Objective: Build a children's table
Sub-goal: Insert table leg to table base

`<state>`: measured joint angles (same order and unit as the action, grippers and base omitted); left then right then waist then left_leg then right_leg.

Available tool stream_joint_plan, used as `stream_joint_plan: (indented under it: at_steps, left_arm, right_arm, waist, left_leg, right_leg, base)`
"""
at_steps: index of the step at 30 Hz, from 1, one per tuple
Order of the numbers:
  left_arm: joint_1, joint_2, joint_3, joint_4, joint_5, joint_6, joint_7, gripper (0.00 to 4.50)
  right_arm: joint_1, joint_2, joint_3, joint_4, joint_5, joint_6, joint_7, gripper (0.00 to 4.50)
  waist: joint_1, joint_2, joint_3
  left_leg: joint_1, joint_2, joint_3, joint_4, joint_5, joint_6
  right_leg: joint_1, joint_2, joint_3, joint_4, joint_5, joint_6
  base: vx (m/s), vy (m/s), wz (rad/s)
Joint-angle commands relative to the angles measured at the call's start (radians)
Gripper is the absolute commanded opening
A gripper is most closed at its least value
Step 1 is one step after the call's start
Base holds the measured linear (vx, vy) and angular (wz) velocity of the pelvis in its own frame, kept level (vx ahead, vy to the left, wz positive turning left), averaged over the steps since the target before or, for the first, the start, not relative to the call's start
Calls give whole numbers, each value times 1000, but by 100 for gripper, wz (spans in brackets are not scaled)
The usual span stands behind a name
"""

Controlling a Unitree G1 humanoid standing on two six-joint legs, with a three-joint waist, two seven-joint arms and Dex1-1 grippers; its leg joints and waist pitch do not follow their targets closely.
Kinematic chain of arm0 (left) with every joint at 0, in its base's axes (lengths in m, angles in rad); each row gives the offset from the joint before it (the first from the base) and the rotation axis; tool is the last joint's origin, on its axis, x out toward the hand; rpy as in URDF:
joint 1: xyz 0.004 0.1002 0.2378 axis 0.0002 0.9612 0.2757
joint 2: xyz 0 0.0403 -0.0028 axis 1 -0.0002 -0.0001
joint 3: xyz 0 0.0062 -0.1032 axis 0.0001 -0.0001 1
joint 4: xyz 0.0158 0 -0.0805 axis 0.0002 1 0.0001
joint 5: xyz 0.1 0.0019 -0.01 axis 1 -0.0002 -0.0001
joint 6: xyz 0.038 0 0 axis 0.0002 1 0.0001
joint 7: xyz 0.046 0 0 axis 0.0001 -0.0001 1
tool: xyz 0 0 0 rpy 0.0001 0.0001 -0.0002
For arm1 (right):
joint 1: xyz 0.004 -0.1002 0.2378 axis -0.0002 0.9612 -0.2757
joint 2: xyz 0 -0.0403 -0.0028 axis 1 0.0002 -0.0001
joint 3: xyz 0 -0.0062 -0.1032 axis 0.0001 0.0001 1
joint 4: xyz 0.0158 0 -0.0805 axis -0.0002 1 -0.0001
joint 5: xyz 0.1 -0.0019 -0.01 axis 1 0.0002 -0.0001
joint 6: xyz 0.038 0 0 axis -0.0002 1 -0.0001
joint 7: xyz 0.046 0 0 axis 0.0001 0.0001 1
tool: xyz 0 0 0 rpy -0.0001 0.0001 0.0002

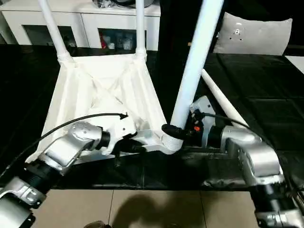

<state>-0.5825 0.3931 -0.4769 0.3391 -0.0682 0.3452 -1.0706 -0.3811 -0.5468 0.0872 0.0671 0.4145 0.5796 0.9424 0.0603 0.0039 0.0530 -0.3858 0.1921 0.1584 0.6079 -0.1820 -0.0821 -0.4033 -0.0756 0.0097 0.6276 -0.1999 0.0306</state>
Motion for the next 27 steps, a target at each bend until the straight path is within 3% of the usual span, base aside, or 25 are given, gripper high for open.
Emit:
stream_joint_plan:
  at_steps: [1, 10, 17, 22, 23, 25, 27]
  left_arm:
    - [5, 16, 14, -48, -22, -19, -50, 0]
    - [-1, 16, 22, -38, -11, -29, -46, 0]
    - [-2, 12, 30, -26, -1, -34, -32, 0]
    - [5, 6, 52, -28, -15, -35, -23, 0]
    - [6, 4, 58, -28, -20, -36, -20, 0]
    - [6, -1, 65, -24, -25, -43, -18, 0]
    - [6, -7, 73, -20, -31, -48, -14, 0]
  right_arm:
    - [-8, 11, 24, 47, -36, -2, 4, 188]
    - [-41, 40, 61, 116, -46, -28, 32, 188]
    - [-62, 56, 68, 162, -56, -53, 46, 188]
    - [-45, 82, 11, 194, -10, -58, 41, 188]
    - [-32, 91, -9, 200, 5, -58, 39, 188]
    - [-2, 106, -42, 210, 30, -68, 34, 188]
    - [27, 117, -61, 211, 41, -84, 27, 188]
  waist:
    - [7, -8, -68]
    - [17, -9, -69]
    - [18, -11, -67]
    - [16, -10, -67]
    - [17, -3, -67]
    - [17, -6, -68]
    - [21, -2, -69]
  left_leg:
    - [14, 15, 9, -72, -164, 32]
    - [17, 16, 11, -72, -152, 32]
    - [16, 16, 11, -75, -182, 20]
    - [16, 15, 11, -76, -189, 18]
    - [17, 15, 10, -76, -194, 18]
    - [16, 16, 10, -76, -190, 20]
    - [17, 17, 11, -75, -184, 21]
  right_leg:
    - [49, -34, 6, -67, -62, -268]
    - [49, -34, 7, -64, -44, -268]
    - [46, -36, 8, -70, -108, -251]
    - [45, -35, 8, -71, -116, -250]
    - [44, -36, 8, -71, -118, -251]
    - [45, -35, 8, -71, -103, -252]
    - [44, -35, 8, -71, -83, -256]
  base:
    - [0, 0, 0]
    - [0, 0, 0]
    - [0, 0, 0]
    - [0, 0, 0]
    - [0, 0, 0]
    - [0, 0, 0]
    - [0, 0, 0]
